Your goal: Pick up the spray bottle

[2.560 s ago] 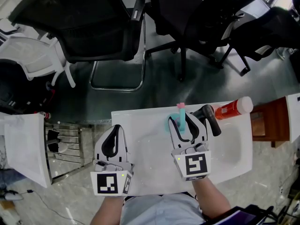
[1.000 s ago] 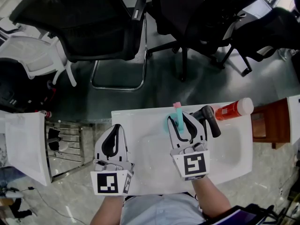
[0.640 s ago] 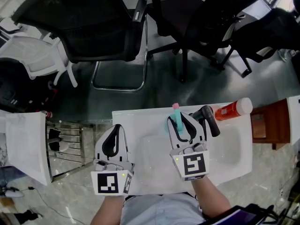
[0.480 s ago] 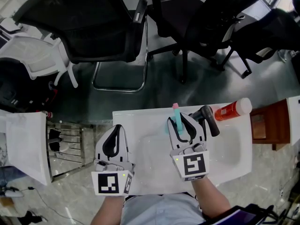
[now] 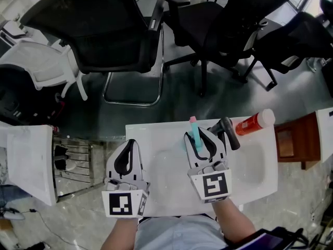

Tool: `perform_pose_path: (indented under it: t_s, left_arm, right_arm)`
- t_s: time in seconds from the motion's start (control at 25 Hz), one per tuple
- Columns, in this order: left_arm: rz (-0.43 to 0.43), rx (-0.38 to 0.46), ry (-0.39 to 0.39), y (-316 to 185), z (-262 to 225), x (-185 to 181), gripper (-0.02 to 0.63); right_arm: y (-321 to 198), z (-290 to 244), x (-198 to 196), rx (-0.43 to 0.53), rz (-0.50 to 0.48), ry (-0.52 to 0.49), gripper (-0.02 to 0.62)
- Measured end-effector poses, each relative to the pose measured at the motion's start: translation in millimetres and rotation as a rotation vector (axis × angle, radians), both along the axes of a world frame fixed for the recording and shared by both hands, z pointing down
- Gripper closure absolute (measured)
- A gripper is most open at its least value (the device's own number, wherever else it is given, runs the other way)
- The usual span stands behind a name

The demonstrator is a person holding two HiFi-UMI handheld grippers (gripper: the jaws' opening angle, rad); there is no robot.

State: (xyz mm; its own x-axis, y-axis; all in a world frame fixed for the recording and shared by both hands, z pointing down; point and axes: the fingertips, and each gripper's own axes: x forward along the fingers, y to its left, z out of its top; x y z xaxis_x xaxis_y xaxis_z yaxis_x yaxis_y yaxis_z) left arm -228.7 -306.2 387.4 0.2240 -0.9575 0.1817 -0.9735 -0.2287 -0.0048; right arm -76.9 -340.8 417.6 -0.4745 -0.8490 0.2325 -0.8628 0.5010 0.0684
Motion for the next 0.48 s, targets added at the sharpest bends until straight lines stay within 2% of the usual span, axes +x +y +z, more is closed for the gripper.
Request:
perform_pose_path:
  t_s: [0.48]
  left_arm:
    - [-0.003, 0.054, 0.008, 20.2, -23.7, 2.9, 0.588]
  right_arm:
    - [19.4, -45.4, -3.7, 0.075, -0.027, -0.023, 0.486]
